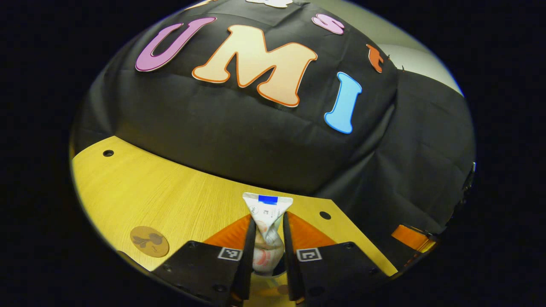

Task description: Put the toothbrush and toothpaste on the desktop into the cup, then pick up the cup and place it on the coaster on the desktop.

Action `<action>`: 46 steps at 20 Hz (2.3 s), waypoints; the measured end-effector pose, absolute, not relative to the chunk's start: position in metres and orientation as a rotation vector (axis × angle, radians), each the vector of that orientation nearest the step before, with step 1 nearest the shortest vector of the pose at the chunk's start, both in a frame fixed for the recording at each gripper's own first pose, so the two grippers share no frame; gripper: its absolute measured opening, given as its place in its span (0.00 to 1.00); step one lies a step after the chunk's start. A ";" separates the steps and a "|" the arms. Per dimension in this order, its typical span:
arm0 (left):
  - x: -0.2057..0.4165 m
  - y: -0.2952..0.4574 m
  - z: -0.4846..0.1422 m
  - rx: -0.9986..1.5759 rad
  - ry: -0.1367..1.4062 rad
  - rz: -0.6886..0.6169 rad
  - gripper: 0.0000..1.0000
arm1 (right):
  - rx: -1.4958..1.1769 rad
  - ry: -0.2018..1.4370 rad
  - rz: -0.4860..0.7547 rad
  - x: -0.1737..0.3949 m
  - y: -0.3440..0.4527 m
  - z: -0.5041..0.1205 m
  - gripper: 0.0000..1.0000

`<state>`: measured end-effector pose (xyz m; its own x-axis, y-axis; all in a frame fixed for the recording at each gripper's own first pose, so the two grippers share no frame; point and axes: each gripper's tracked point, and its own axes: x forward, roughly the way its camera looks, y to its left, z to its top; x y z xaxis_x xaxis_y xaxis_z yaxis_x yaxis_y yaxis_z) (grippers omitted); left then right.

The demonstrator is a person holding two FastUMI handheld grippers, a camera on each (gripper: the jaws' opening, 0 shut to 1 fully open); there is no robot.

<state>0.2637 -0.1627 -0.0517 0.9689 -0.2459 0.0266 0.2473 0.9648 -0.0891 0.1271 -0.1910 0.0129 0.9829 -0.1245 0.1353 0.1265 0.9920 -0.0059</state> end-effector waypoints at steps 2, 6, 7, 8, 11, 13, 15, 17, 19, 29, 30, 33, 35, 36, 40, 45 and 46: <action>0.258 -0.164 -0.051 -0.078 -0.025 -0.260 0.57 | -0.014 -0.139 -0.123 0.125 -0.188 0.013 0.98; 0.247 -0.152 -0.057 -0.058 -0.020 -0.231 0.92 | -0.012 -0.132 -0.109 0.121 -0.182 0.011 0.98; 0.244 -0.149 -0.056 -0.063 -0.022 -0.224 0.92 | -0.010 -0.131 -0.104 0.120 -0.179 0.011 0.98; 0.241 -0.146 -0.057 -0.066 -0.025 -0.219 0.92 | -0.009 -0.131 -0.099 0.119 -0.177 0.010 0.98; 0.230 -0.132 -0.058 -0.063 -0.022 -0.191 0.92 | -0.008 -0.131 -0.083 0.116 -0.168 0.011 0.99; 0.223 -0.121 -0.059 -0.063 -0.023 -0.172 0.92 | -0.010 -0.128 -0.069 0.116 -0.160 0.010 0.98; 0.215 -0.109 -0.060 -0.063 -0.025 -0.150 0.92 | -0.016 -0.120 -0.052 0.116 -0.151 0.008 0.98; 0.207 -0.096 -0.058 -0.066 -0.029 -0.128 0.92 | -0.024 -0.109 -0.027 0.118 -0.138 0.006 0.98; 0.197 -0.081 -0.055 -0.060 -0.036 -0.104 0.92 | -0.044 -0.094 0.003 0.120 -0.121 0.002 0.98; 0.132 0.037 -0.045 -0.023 -0.029 0.116 0.92 | -0.135 0.068 0.167 0.145 -0.037 -0.032 0.98; 0.124 0.051 -0.047 -0.029 -0.027 0.144 0.92 | -0.142 0.088 0.180 0.149 -0.030 -0.036 0.98; 0.101 0.089 -0.054 -0.045 -0.020 0.225 0.92 | -0.189 0.167 0.215 0.157 -0.012 -0.053 0.98; 0.087 0.114 -0.061 -0.055 -0.011 0.280 0.92 | -0.227 0.232 0.232 0.162 -0.004 -0.064 0.99; 0.079 0.126 -0.067 -0.055 0.000 0.310 0.92 | -0.243 0.268 0.239 0.164 0.001 -0.071 0.98; 0.049 0.174 -0.090 -0.049 0.045 0.422 0.92 | -0.313 0.401 0.246 0.177 0.014 -0.091 0.99; 0.014 0.210 -0.113 -0.102 0.070 0.496 0.92 | -0.352 0.579 0.208 0.182 0.016 -0.115 0.95; 0.010 0.215 -0.115 -0.111 0.063 0.504 0.92 | -0.351 0.616 0.190 0.184 0.015 -0.121 0.99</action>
<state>0.0101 0.2146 -0.1145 0.8737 0.4786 -0.0873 -0.4854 0.8696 -0.0907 0.1835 0.0148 -0.1207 0.8013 0.0699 -0.5941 -0.2764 0.9240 -0.2642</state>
